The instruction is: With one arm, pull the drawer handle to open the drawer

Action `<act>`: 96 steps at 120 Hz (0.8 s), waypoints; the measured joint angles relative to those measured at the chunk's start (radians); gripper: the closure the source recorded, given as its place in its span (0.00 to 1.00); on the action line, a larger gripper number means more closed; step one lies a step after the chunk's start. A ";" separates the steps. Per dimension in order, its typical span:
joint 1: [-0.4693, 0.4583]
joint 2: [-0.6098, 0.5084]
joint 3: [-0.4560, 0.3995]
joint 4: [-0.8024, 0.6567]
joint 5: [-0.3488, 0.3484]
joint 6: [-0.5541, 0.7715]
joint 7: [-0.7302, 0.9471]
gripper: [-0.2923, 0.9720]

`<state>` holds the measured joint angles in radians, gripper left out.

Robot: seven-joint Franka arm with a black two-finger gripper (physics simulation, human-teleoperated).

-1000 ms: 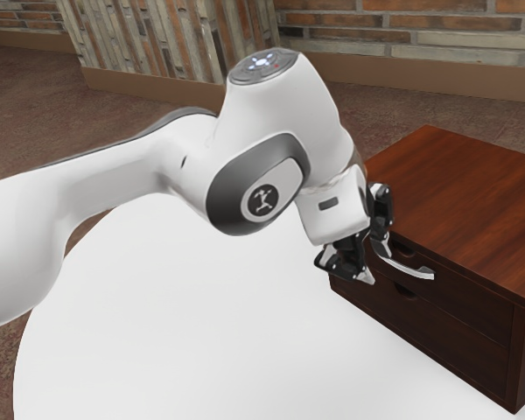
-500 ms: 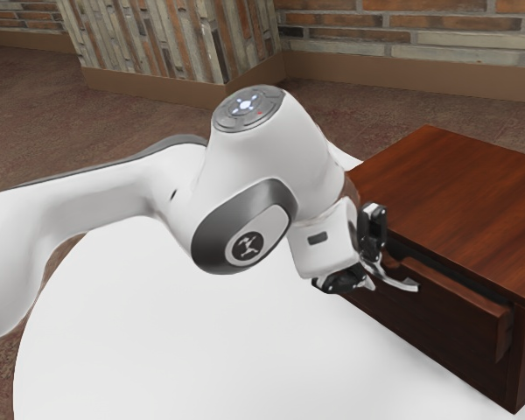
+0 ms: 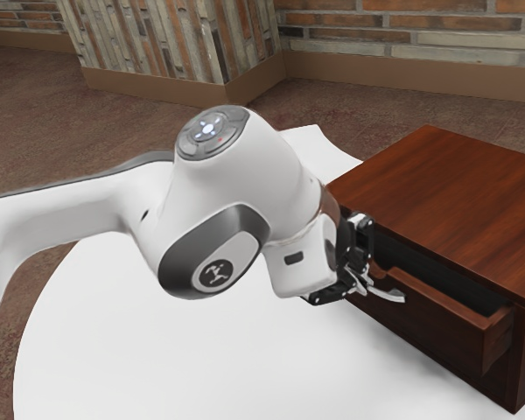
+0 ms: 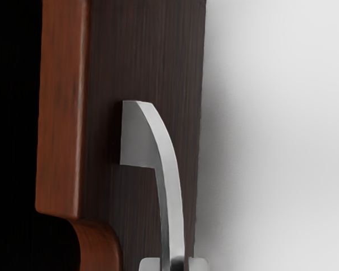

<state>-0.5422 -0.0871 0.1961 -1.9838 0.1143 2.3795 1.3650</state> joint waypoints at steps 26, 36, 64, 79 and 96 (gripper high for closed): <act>-0.027 -0.069 0.004 -0.084 0.001 0.026 -0.010 0.85; -0.028 -0.096 0.004 -0.115 0.001 0.033 -0.013 0.84; -0.033 -0.173 0.004 -0.196 0.001 0.041 -0.020 0.84; -0.037 -0.217 0.005 -0.237 0.009 0.042 -0.023 0.83; -0.042 -0.260 0.005 -0.279 0.027 0.042 -0.027 0.83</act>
<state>-0.5846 -0.3469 0.2010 -2.2626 0.1412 2.4219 1.3375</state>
